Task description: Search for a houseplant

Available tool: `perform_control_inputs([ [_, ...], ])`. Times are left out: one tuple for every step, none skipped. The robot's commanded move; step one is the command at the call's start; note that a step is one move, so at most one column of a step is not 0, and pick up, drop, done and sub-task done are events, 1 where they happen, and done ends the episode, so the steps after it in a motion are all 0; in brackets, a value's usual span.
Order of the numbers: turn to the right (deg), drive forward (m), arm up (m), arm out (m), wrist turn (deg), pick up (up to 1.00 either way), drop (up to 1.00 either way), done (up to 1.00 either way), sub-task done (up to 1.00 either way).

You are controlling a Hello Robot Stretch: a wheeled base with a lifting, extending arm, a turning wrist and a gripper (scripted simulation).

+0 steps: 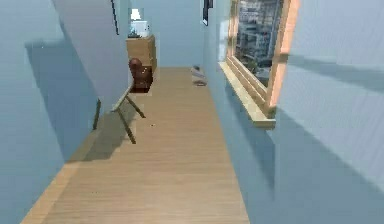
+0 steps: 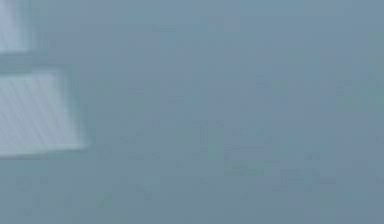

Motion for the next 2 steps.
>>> perform_control_inputs([
  [0.0, 1.0, 0.0, 0.0, 0.0, 0.0, 0.0, 0.0, 0.0],
  [-3.0, 0.0, 0.0, 0.0, 0.0, 0.0, 0.0, 0.0, 0.0],
])
